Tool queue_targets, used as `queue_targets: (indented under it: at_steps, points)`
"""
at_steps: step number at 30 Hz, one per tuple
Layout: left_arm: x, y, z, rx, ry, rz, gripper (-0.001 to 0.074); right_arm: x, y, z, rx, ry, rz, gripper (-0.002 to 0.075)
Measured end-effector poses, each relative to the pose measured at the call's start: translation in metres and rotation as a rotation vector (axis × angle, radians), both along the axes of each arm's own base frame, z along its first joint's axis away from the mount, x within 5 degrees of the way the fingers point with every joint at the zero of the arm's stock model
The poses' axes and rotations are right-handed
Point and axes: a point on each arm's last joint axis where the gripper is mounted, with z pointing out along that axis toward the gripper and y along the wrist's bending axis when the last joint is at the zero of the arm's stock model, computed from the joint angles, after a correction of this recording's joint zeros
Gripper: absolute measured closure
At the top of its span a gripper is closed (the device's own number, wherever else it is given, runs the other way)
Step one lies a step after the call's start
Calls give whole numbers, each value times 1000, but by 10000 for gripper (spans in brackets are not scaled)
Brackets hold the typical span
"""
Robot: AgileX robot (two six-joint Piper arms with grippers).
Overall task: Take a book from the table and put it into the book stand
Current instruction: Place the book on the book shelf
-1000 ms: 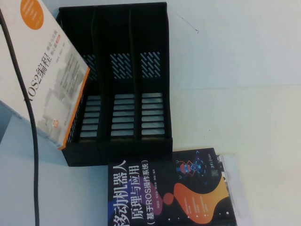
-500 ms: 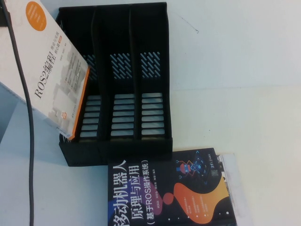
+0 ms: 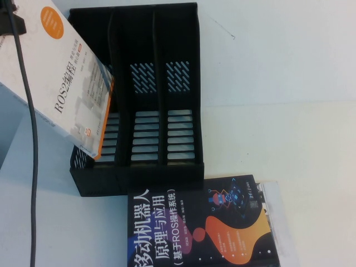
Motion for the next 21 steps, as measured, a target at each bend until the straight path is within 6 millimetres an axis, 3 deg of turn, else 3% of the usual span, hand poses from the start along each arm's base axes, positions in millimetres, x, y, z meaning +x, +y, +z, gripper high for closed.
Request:
queue_targets:
  at_steps: [21]
  points:
    - [32, -4, -33, 29, 36, -37, 631, 0, 1, 1, 13, -7, -4, 726]
